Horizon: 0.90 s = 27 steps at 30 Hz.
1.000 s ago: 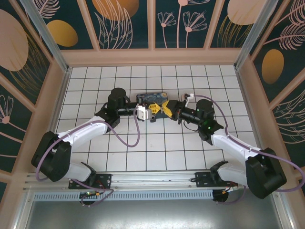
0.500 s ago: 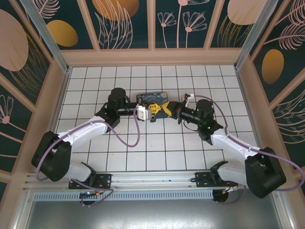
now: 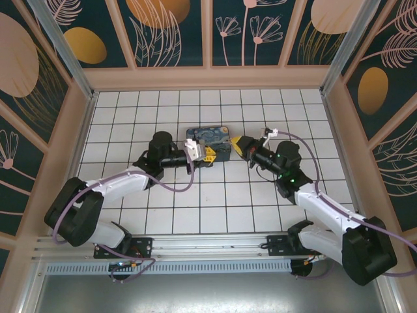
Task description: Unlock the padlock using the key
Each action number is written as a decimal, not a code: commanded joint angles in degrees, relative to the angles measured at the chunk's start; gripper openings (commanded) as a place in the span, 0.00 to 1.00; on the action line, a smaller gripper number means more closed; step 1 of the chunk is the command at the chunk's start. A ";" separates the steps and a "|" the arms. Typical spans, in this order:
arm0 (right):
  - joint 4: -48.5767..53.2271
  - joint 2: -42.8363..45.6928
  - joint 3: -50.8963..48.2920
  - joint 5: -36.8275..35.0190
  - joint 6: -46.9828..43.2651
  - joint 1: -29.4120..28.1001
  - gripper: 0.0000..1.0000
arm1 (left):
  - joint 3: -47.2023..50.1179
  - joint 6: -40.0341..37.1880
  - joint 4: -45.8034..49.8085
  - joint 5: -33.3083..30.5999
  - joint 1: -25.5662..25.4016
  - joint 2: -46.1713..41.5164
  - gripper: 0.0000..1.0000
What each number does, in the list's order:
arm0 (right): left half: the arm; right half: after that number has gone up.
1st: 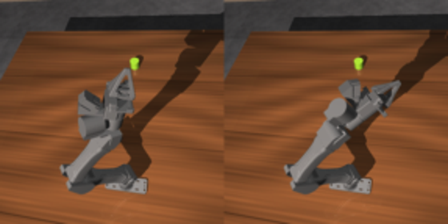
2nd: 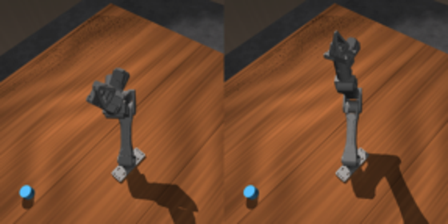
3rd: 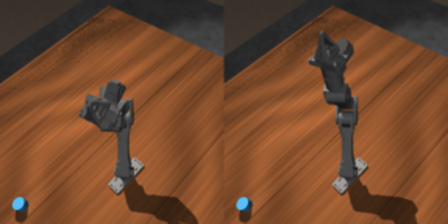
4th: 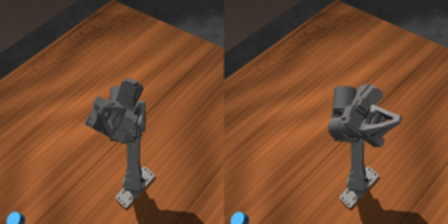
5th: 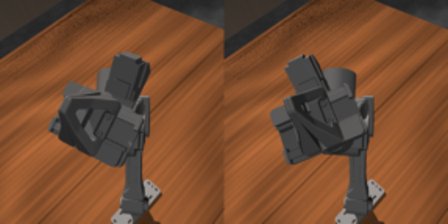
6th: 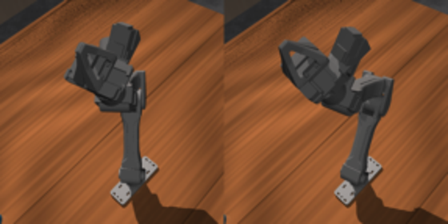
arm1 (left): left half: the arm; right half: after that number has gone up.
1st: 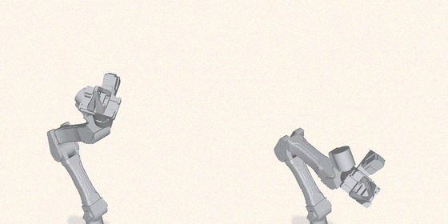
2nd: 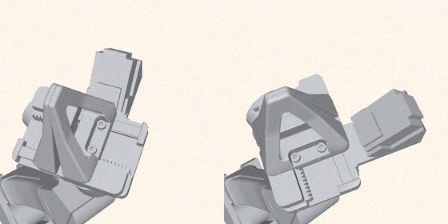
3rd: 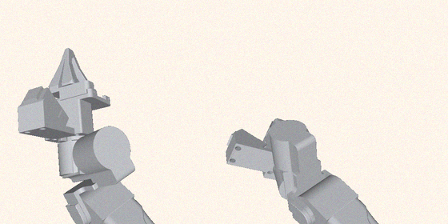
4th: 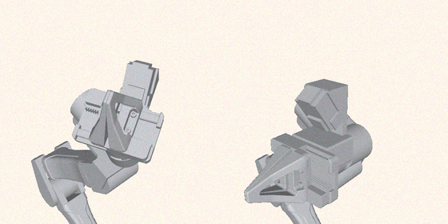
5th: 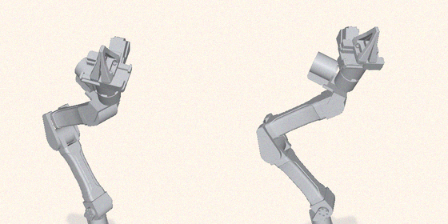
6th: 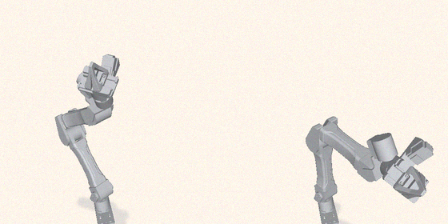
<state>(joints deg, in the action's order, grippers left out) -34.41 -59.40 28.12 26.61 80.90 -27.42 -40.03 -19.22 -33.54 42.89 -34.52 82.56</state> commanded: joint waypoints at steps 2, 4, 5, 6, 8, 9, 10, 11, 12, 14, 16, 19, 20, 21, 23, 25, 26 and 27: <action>3.12 -0.02 1.51 -5.19 -8.66 -0.63 0.00 | -11.73 33.82 5.06 -7.71 0.19 2.95 0.10; 4.21 0.01 1.77 -7.02 -11.75 -1.14 0.00 | -19.38 42.44 15.26 -3.92 1.53 7.02 0.01; 4.27 0.23 1.47 -8.28 -13.18 -1.23 0.00 | -19.14 48.51 13.25 -0.31 2.65 8.17 0.00; 4.58 0.68 1.09 -9.45 -14.23 -1.23 0.00 | -16.31 56.68 5.17 3.82 4.02 8.32 0.00; 4.75 1.65 0.26 -11.40 -15.49 -1.16 0.00 | -9.42 71.03 -8.05 6.11 6.37 7.80 0.03; 4.42 1.95 0.01 -12.02 -16.14 -1.33 0.00 | -7.59 75.80 -10.41 6.72 7.13 7.79 0.05; 4.84 2.20 0.01 -12.56 -16.53 -1.46 0.00 | -7.18 77.76 -9.66 7.04 7.19 7.90 0.05; 4.94 2.10 -0.08 -13.02 -16.82 -1.77 0.00 | -6.88 79.36 -8.67 7.17 7.00 7.96 0.04; 4.62 1.98 -0.16 -13.56 -17.13 -2.42 0.00 | -6.21 81.27 -9.58 7.34 6.69 7.96 0.04; 3.91 1.24 -0.32 -14.75 -17.18 -3.55 0.00 | -5.50 84.25 -11.14 7.32 6.00 7.70 0.07; 2.71 0.17 -0.48 -15.52 -16.69 -4.44 0.00 | -5.97 84.43 -9.65 6.76 5.16 7.19 0.11; 1.47 -1.60 -0.24 -16.31 -16.48 -5.99 0.00 | -5.31 87.42 -13.13 6.77 4.48 7.61 0.13; 1.06 -2.27 -0.09 -16.33 -16.48 -6.31 0.00 | -4.79 89.49 -15.90 7.22 4.46 7.90 0.13; 0.56 -2.83 -0.04 -16.45 -16.27 -6.59 0.00 | -4.00 91.40 -18.35 7.24 4.50 8.09 0.14; -1.01 -3.59 -0.34 -16.74 -15.91 -6.89 0.00 | -3.36 92.65 -19.64 7.26 4.30 8.36 0.19; -2.12 -4.41 -0.27 -16.77 -15.69 -7.15 0.00 | -2.84 93.49 -20.28 7.21 4.22 8.49 0.20; -2.45 -4.82 -0.02 -16.83 -15.69 -7.34 0.00 | -2.61 93.68 -20.76 7.39 4.20 8.49 0.20; -2.99 -5.19 0.09 -16.88 -15.78 -7.52 0.00 | -2.60 93.84 -20.46 7.55 4.20 8.49 0.20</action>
<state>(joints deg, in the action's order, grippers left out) -32.58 -63.88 28.12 11.70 65.87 -34.24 -43.40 71.22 -49.39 49.10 -30.02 90.61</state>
